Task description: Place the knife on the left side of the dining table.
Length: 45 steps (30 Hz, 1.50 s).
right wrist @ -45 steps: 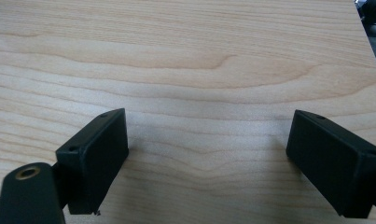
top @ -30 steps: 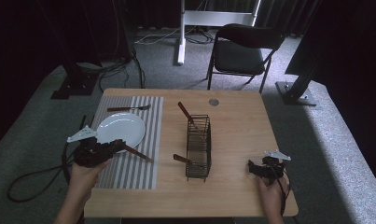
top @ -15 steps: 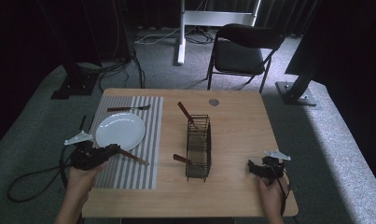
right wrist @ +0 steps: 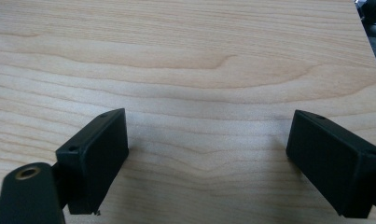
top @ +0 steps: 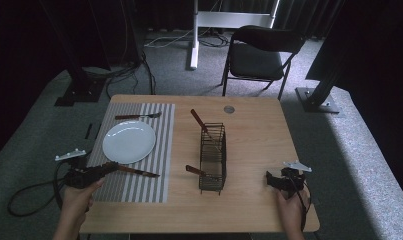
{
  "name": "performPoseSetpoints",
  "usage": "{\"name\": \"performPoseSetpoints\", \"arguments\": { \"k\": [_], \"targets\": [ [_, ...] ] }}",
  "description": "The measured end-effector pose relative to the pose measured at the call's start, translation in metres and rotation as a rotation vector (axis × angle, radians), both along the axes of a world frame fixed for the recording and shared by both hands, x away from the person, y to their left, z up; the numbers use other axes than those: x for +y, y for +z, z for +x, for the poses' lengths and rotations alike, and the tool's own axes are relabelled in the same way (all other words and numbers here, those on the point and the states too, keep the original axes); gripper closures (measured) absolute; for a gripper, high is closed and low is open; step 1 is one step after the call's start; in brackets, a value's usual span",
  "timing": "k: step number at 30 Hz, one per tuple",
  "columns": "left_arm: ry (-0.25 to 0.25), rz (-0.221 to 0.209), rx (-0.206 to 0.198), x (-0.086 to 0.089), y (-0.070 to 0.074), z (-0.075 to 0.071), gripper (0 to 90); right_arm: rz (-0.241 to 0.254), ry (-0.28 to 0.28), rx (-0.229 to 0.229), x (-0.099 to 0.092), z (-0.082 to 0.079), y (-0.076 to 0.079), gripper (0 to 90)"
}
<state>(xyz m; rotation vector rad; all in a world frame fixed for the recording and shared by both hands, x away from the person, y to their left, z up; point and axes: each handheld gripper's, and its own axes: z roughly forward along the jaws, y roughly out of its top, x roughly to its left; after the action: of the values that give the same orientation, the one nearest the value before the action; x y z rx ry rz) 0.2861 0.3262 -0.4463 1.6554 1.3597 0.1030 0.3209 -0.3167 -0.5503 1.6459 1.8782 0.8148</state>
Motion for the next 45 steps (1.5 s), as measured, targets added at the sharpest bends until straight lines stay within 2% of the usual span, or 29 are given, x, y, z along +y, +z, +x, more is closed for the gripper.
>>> {"name": "performPoseSetpoints", "arguments": {
  "k": [6,12,15,16,18,24,30,32,37,41,45],
  "targets": [
    [0.054,0.006,0.036,0.01,-0.014,0.001,70.1,0.001,-0.001,0.0,0.0,0.0,0.0,12.0],
    [0.082,0.018,0.067,0.018,-0.027,0.004,64.8,0.001,-0.001,0.0,0.0,0.0,0.0,12.0],
    [0.09,0.007,0.078,0.021,-0.032,0.005,63.3,0.001,-0.001,0.0,0.0,0.0,0.0,12.0],
    [0.095,-0.018,0.089,0.024,-0.037,0.005,63.3,0.001,0.0,0.0,0.0,0.0,0.0,12.0],
    [0.101,-0.031,0.1,0.027,-0.042,0.005,63.1,0.001,0.0,0.0,0.0,0.0,0.0,12.0],
    [0.121,-0.041,0.124,0.031,-0.053,0.006,60.2,0.001,-0.001,0.0,0.0,0.0,0.0,12.0],
    [0.145,-0.011,0.144,0.031,-0.061,0.009,54.4,0.001,-0.001,0.0,0.0,0.0,0.0,12.0],
    [0.155,-0.012,0.148,0.031,-0.063,0.011,53.7,0.001,0.0,0.0,0.0,0.0,0.0,12.0],
    [0.164,0.024,0.172,0.028,-0.068,0.013,47.8,0.001,-0.001,0.0,0.0,0.0,0.0,12.0],
    [0.175,0.015,0.179,0.029,-0.072,0.014,46.3,0.001,0.0,0.0,0.0,0.0,0.0,12.0],
    [0.178,0.027,0.189,0.028,-0.074,0.016,44.3,0.001,-0.001,0.0,0.0,0.0,0.0,12.0]
  ]
}}
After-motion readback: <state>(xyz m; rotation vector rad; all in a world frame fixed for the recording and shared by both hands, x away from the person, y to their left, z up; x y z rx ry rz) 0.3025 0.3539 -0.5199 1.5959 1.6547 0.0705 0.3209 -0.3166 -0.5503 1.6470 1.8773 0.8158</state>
